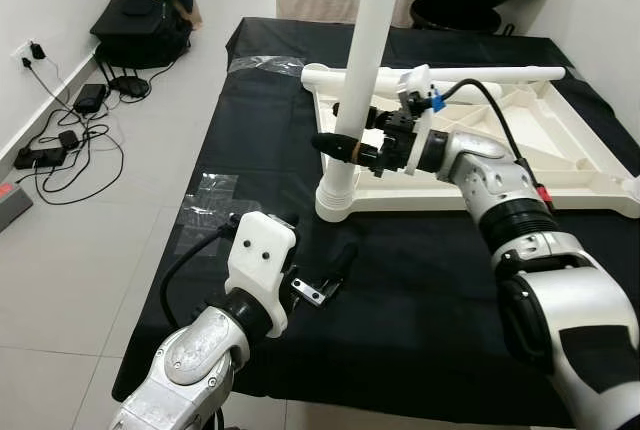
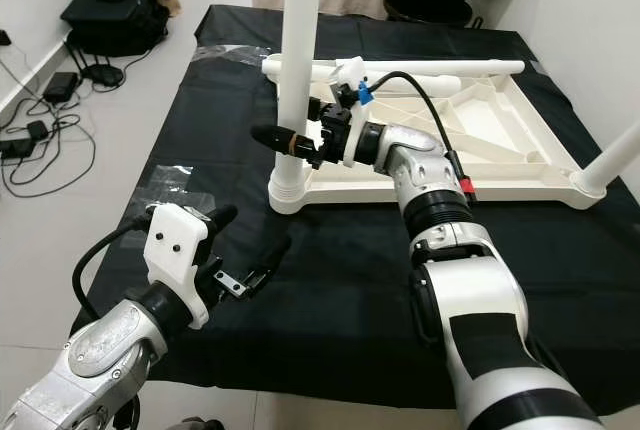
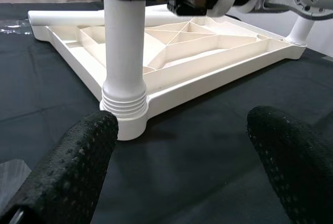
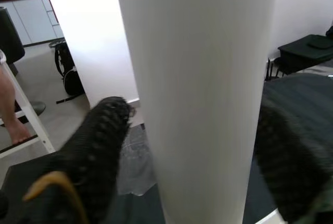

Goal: Building children table

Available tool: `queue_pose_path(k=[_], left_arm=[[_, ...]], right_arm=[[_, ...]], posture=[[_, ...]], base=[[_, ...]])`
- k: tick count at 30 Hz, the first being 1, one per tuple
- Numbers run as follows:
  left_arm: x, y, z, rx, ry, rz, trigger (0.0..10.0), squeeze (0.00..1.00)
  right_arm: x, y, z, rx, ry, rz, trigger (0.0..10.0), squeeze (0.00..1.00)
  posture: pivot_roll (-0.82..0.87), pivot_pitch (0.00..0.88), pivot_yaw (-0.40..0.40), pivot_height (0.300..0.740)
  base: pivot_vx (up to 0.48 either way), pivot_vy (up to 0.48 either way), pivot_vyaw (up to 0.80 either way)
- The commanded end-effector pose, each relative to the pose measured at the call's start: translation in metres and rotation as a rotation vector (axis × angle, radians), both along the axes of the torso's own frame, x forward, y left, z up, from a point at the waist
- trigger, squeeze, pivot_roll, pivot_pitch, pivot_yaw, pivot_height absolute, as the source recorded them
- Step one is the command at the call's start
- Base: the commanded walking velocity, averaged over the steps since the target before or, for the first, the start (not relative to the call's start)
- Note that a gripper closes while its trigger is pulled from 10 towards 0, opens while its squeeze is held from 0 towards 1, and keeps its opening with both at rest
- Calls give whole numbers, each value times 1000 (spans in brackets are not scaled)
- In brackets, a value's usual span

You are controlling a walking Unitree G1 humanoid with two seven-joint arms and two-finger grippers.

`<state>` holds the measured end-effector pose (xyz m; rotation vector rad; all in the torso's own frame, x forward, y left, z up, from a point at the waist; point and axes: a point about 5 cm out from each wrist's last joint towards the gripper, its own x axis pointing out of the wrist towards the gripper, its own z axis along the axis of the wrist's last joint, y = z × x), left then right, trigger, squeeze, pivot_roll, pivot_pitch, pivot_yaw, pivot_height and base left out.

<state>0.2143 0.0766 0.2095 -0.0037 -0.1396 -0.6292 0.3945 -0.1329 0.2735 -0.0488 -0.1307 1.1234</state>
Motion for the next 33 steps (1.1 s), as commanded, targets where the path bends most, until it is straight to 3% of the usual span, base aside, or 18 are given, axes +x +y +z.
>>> queue_pose_path(k=[1, 13, 21, 26, 33], left_arm=[[-3, 0, 2, 1, -5, -7, 10000, 0], [0, 2, 3, 9, -16, 12, 10000, 0], [12, 18, 8, 39, -60, 101, 10000, 0], [26, 35, 16, 64, -105, 200, 10000, 0], [31, 41, 19, 79, -123, 233, 10000, 0]], right_arm=[[1, 0, 1, 6, -4, -14, 0, 0], [1, 5, 1, 18, -7, -4, 0, 0], [3, -3, -5, 17, -60, -149, 0, 0], [-2, -16, -9, 70, -135, -334, 0, 0], [-10, -14, -19, 86, -158, -466, 0, 0]], posture=[[90, 209, -122, 740], [87, 207, -125, 740], [84, 208, -121, 740], [76, 209, -111, 740], [70, 209, -107, 740]], base=[[0, 0, 0], [0, 0, 0], [0, 0, 0], [0, 0, 0], [0, 0, 0]])
